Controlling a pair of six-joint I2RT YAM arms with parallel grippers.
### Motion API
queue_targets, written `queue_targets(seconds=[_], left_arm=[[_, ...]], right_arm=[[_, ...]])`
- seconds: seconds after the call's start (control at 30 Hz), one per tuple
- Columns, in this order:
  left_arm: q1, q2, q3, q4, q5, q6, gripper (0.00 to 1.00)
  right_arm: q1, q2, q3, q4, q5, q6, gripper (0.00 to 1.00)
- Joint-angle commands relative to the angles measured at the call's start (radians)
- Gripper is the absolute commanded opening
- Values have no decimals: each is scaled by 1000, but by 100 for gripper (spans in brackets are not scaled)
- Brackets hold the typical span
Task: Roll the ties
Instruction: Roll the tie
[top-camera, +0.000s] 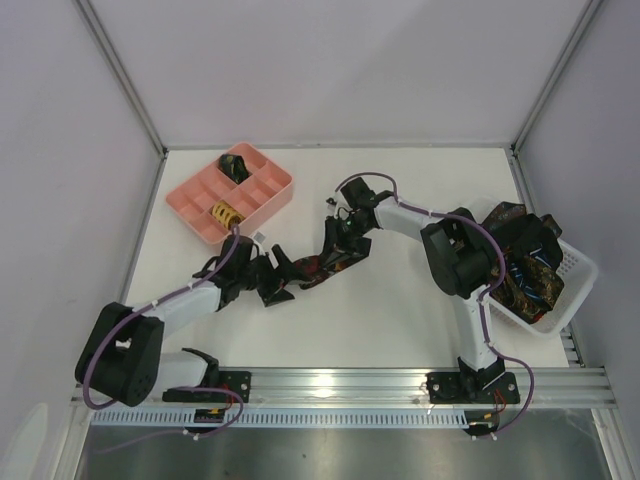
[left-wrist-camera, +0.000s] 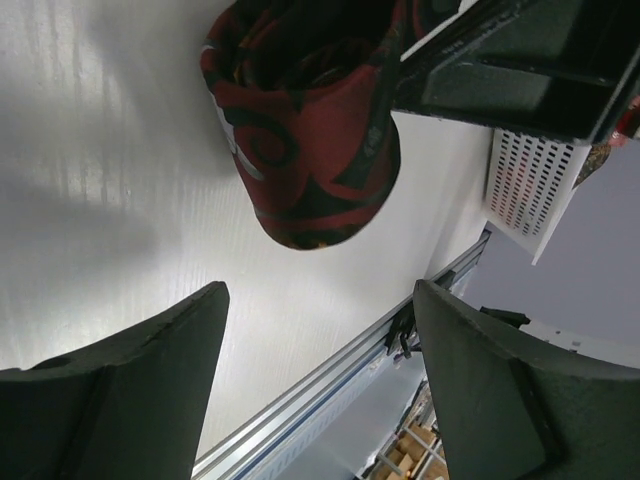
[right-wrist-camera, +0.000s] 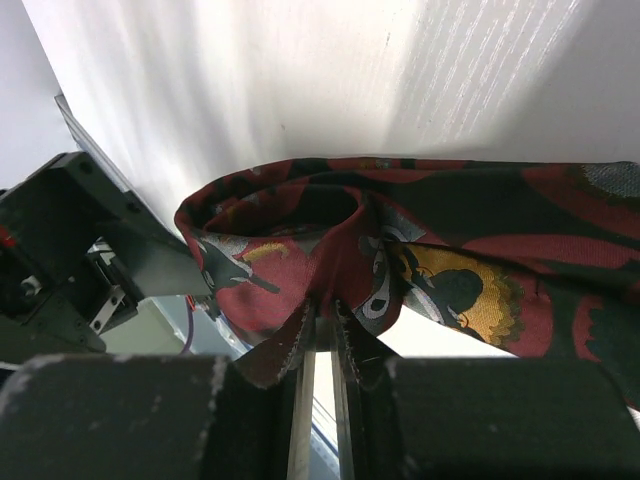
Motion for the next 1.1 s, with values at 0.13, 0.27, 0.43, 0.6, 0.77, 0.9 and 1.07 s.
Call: queue_targets(seconds=[0.13,0.27,0.43,0.6,0.77,0.9,1.07], left_arm=[[11,68,42,88,-12,-43,84],[11,116,87,46,-44,-33,85],[11,179,127,51,-61,-27,84],[11,237,179,46,-84,-1,78],[11,277,240,0,-96,45,66],[9,291,322,-86,-101,71,59],[-4,294,366,-115,-81,59,57]], right_arm=[[-3,20,39,20,6,-12,16],[-3,23,34,26,2,-13,16],[-1,40,43,34,-4,-10,16],[-1,44,40,34,-5,-7,16],[2,56,48,35,-13,-7,16],[11,58,48,47,-22,10,16],[19,60,39,87,-31,59,15]])
